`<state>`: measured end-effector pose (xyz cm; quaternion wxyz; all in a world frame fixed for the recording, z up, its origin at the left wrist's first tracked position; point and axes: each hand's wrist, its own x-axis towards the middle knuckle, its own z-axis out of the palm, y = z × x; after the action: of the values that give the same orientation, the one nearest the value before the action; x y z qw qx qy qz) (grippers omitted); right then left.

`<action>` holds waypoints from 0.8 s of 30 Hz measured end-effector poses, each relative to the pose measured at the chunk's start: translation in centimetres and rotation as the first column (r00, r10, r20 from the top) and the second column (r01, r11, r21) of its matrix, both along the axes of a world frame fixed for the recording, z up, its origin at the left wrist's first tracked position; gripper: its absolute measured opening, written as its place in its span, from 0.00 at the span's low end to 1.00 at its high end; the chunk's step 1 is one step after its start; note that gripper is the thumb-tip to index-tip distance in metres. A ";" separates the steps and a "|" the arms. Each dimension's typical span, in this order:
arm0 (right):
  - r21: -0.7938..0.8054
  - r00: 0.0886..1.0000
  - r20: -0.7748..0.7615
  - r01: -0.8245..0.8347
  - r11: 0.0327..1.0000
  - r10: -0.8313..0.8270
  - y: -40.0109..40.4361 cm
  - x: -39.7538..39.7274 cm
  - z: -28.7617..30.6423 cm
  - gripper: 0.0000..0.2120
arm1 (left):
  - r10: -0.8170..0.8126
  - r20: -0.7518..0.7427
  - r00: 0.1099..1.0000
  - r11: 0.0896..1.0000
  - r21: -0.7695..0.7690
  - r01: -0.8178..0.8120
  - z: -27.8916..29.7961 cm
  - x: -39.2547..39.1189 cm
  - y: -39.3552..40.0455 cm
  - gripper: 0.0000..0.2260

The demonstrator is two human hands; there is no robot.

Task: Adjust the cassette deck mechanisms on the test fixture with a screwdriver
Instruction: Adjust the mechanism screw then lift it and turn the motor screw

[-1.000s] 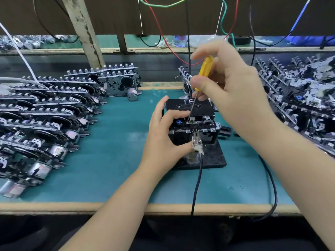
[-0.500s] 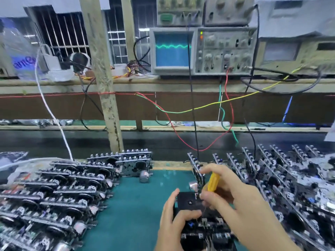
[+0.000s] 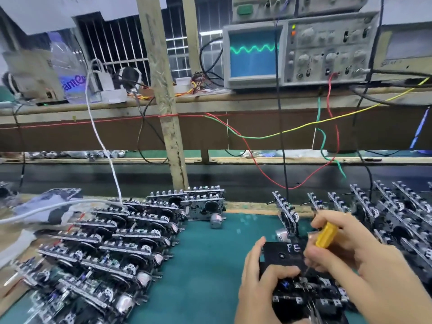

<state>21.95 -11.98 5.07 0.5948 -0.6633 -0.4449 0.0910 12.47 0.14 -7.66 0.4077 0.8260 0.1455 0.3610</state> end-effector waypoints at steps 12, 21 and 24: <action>-0.054 0.954 -0.224 -0.218 0.974 0.201 -0.3 -0.1 -0.4 0.25 | -0.010 -0.078 0.997 0.861 -0.507 -0.031 1.8 1.4 0.3 0.12; -0.205 0.992 0.124 0.029 0.978 -0.004 -1.2 0.7 -0.5 0.21 | 0.018 -0.045 0.999 0.780 -0.624 -0.042 3.3 1.4 -0.1 0.22; -0.257 0.989 0.147 0.048 0.965 -0.011 -0.9 1.3 -0.8 0.33 | 0.031 -0.058 0.998 0.782 -0.621 -0.060 3.8 1.8 0.5 0.26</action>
<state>23.24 -12.92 4.25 0.4703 -0.7470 -0.4609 0.0915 14.24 0.60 -3.84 0.6449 0.6495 0.2853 0.2843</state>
